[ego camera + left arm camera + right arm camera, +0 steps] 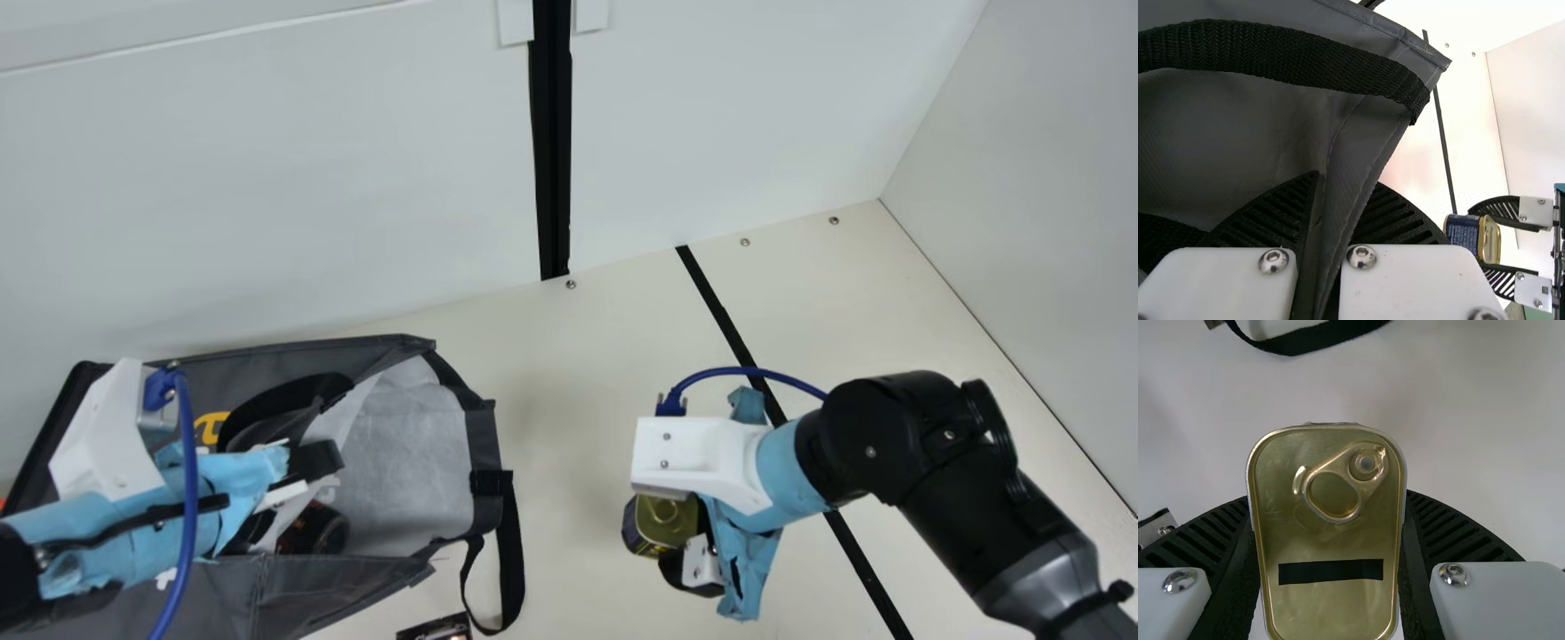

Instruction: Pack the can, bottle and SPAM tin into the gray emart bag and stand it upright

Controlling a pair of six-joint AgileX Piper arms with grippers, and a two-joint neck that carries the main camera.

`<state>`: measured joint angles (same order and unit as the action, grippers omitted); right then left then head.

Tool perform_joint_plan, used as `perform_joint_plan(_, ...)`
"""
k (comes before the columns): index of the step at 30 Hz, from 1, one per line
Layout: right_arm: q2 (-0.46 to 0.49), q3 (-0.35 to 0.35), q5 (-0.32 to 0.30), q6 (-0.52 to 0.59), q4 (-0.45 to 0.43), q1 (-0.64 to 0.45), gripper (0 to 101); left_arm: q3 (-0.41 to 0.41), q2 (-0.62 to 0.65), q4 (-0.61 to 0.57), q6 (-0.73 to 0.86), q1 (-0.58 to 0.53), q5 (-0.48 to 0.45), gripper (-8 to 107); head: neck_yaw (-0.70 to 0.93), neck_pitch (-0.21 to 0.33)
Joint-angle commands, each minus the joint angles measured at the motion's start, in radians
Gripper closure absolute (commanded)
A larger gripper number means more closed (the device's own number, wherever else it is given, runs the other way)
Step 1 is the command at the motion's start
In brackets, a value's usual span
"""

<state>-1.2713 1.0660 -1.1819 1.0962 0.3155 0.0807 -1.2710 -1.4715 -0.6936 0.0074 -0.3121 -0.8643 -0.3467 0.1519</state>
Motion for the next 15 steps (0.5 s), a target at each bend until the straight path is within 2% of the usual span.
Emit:
perform_joint_plan(1,-0.005,0.001,0.002,0.004,0.008,0.017,101,0.000,0.000,0.000,0.000,0.000,0.000,107,-0.002,0.023)
perform_joint_plan(9,-0.019,0.002,0.018,0.032,0.039,0.058,101,0.000,0.000,0.000,0.000,0.000,0.000,107,-0.002,0.023)
perform_joint_plan(15,-0.027,-0.001,0.033,0.110,0.128,0.059,101,0.000,0.000,0.000,0.000,0.000,0.000,107,-0.002,0.023)
